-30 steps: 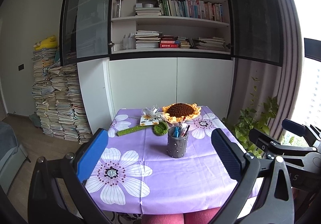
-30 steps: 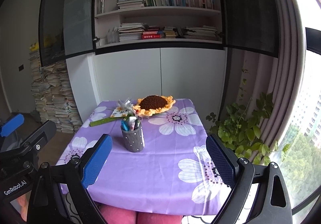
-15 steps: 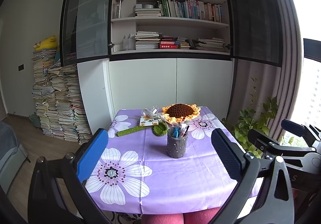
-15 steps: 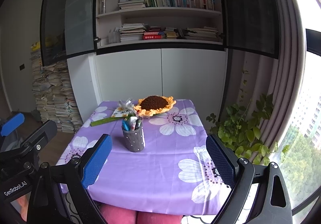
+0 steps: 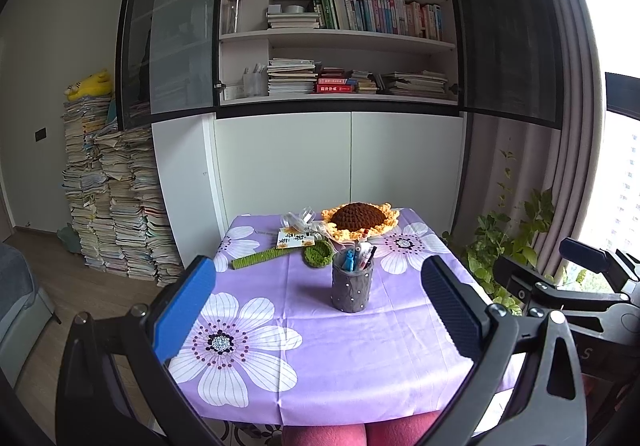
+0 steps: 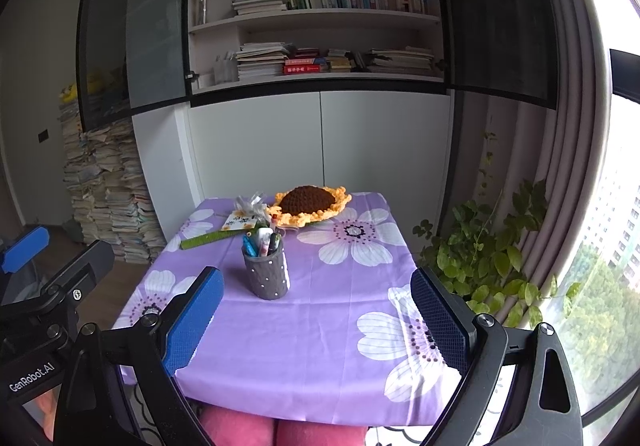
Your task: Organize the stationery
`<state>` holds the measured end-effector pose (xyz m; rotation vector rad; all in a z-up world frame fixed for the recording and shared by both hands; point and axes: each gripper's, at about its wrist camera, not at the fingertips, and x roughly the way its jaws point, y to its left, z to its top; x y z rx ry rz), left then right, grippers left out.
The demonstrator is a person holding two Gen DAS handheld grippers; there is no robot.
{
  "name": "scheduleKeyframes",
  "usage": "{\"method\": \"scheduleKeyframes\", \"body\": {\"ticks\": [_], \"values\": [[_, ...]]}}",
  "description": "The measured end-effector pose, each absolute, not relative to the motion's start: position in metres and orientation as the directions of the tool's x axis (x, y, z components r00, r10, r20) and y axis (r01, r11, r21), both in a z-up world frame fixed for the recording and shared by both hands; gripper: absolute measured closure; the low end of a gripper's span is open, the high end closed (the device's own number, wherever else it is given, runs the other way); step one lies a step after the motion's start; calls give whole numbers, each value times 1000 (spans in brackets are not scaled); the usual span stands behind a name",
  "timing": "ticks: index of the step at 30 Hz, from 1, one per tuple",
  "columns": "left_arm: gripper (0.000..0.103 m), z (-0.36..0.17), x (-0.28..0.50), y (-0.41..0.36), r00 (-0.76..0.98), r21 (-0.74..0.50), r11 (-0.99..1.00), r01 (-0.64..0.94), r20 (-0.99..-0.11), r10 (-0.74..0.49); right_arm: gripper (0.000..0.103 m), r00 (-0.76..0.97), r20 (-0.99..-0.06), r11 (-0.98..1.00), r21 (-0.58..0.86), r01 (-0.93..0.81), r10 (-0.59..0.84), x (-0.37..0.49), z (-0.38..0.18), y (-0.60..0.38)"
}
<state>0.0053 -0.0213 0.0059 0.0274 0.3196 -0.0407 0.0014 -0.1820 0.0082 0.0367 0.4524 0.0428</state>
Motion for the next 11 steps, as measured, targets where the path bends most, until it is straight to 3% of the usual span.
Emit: {"method": "scheduleKeyframes", "body": {"ticks": [11], "values": [[1,5,3,-23,949,28,999,46,-313,-34,8,899,-436,998,50,-32,51,2,8,-184]]}}
